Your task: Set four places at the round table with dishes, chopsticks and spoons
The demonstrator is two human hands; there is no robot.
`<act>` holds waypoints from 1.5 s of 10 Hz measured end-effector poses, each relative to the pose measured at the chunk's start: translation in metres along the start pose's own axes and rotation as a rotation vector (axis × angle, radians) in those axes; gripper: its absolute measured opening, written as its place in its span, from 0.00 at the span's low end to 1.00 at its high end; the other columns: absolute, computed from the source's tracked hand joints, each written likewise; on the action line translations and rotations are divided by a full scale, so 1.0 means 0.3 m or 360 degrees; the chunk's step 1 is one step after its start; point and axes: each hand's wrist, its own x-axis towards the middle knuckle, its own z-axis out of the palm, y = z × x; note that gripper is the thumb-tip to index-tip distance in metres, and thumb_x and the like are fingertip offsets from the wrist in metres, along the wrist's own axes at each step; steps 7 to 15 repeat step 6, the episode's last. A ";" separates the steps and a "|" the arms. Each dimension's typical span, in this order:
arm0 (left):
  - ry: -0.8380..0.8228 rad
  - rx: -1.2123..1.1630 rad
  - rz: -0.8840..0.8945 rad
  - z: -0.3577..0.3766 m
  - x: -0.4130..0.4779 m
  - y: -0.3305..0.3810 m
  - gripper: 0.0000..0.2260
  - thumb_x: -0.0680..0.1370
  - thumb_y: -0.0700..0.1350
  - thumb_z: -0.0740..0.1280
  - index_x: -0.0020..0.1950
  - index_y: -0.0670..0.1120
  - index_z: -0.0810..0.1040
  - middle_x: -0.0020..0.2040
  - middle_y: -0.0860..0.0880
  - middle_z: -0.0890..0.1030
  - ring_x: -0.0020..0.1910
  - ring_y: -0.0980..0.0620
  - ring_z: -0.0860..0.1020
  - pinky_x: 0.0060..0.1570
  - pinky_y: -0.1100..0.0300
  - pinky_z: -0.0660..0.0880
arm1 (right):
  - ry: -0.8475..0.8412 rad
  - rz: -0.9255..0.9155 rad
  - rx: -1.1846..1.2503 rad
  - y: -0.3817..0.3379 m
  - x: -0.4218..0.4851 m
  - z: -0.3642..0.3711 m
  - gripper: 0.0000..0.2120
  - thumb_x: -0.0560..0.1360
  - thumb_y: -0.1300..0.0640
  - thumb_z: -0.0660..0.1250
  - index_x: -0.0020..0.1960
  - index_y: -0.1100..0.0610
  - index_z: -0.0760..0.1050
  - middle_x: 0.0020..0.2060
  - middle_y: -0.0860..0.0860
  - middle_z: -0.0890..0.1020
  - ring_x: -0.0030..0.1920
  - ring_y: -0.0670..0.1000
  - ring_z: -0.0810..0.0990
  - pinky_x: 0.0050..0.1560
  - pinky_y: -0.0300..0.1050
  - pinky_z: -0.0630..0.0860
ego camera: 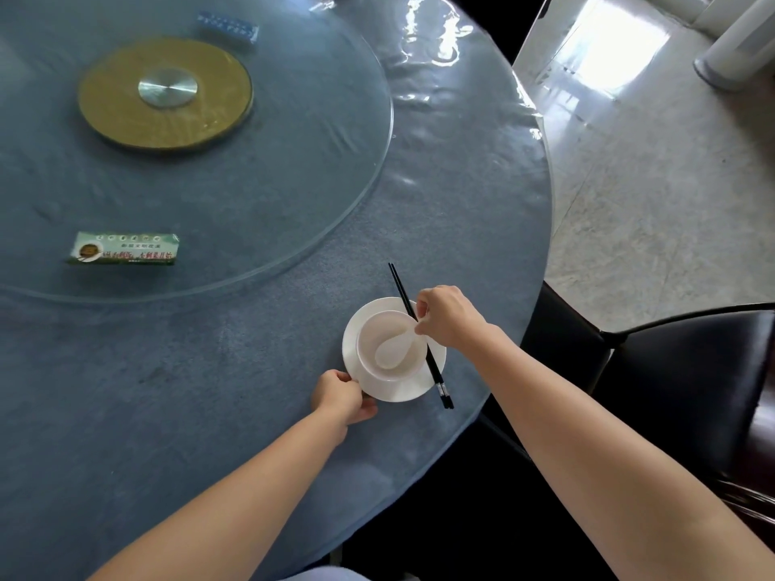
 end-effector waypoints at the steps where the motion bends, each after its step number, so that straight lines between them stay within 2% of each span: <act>1: -0.0051 0.0013 0.0022 -0.008 -0.013 0.005 0.03 0.79 0.36 0.62 0.52 0.40 0.74 0.48 0.40 0.82 0.40 0.44 0.84 0.36 0.51 0.84 | 0.0082 0.0035 0.0076 0.011 -0.023 0.026 0.10 0.71 0.60 0.70 0.52 0.58 0.77 0.48 0.53 0.74 0.54 0.56 0.74 0.51 0.51 0.76; 2: -0.0092 0.0070 0.0039 -0.019 -0.029 0.017 0.05 0.80 0.37 0.61 0.55 0.40 0.74 0.48 0.41 0.81 0.42 0.44 0.83 0.35 0.52 0.83 | 0.0193 0.0070 0.0139 0.021 -0.064 0.038 0.16 0.75 0.56 0.66 0.62 0.54 0.75 0.57 0.53 0.74 0.58 0.56 0.73 0.54 0.52 0.76; 3: -0.0139 0.0211 0.0068 -0.028 -0.048 0.023 0.09 0.82 0.39 0.59 0.59 0.38 0.74 0.52 0.41 0.78 0.44 0.43 0.82 0.37 0.50 0.83 | 0.0269 0.0098 0.0163 0.043 -0.123 0.034 0.17 0.76 0.55 0.66 0.64 0.53 0.73 0.59 0.53 0.73 0.61 0.56 0.71 0.55 0.53 0.75; 5: -0.0072 0.0603 0.0286 -0.056 -0.138 0.006 0.12 0.80 0.44 0.60 0.59 0.39 0.75 0.56 0.40 0.78 0.41 0.43 0.82 0.35 0.52 0.83 | 0.0473 0.0175 0.0203 0.092 -0.283 0.009 0.18 0.77 0.54 0.65 0.66 0.55 0.72 0.63 0.53 0.72 0.65 0.56 0.67 0.53 0.50 0.72; 6: -0.0036 0.0794 0.0359 -0.065 -0.194 -0.037 0.10 0.79 0.44 0.59 0.54 0.41 0.76 0.50 0.42 0.79 0.38 0.45 0.81 0.36 0.52 0.83 | 0.0513 0.0167 0.0235 0.115 -0.363 0.019 0.18 0.77 0.55 0.64 0.66 0.55 0.72 0.63 0.54 0.72 0.65 0.56 0.69 0.57 0.51 0.73; 15: -0.0036 0.0794 0.0359 -0.065 -0.194 -0.037 0.10 0.79 0.44 0.59 0.54 0.41 0.76 0.50 0.42 0.79 0.38 0.45 0.81 0.36 0.52 0.83 | 0.0513 0.0167 0.0235 0.115 -0.363 0.019 0.18 0.77 0.55 0.64 0.66 0.55 0.72 0.63 0.54 0.72 0.65 0.56 0.69 0.57 0.51 0.73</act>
